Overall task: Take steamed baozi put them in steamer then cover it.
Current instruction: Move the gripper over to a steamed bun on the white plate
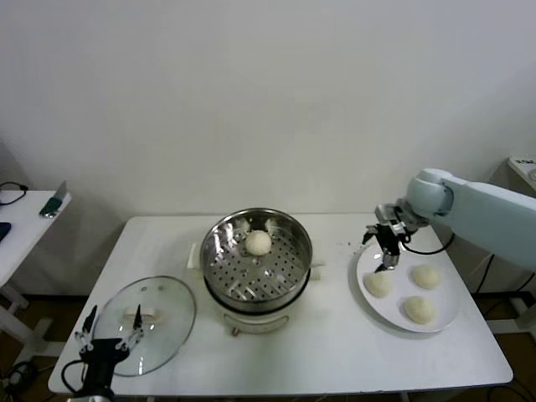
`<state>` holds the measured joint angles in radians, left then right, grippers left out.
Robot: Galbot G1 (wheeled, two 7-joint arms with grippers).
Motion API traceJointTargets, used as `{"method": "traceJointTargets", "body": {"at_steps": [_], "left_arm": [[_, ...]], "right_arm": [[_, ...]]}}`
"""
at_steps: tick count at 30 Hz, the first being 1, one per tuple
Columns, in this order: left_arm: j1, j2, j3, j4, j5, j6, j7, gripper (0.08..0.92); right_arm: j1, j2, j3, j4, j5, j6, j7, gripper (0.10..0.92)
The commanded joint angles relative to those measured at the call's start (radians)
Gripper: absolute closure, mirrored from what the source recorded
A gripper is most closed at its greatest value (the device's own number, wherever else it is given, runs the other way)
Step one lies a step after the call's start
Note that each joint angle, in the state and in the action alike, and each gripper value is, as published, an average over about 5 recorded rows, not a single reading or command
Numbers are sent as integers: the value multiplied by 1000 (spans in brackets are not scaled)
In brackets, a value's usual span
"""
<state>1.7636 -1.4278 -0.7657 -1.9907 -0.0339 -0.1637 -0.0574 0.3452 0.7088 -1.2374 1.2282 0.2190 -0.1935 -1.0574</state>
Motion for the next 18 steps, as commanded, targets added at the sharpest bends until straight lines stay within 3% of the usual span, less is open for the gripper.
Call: {"method": "traceJointTargets", "body": {"at_steps": [1, 18], "left_arm": [[5, -3, -4, 21, 1, -6, -5, 177], [-22, -3, -1, 62, 15, -5, -3, 177]], "right_arm": [[-205, 32, 149, -168, -92, -27, -12, 203], [-270, 103, 195, -249, -122, -8, -12, 203]]}}
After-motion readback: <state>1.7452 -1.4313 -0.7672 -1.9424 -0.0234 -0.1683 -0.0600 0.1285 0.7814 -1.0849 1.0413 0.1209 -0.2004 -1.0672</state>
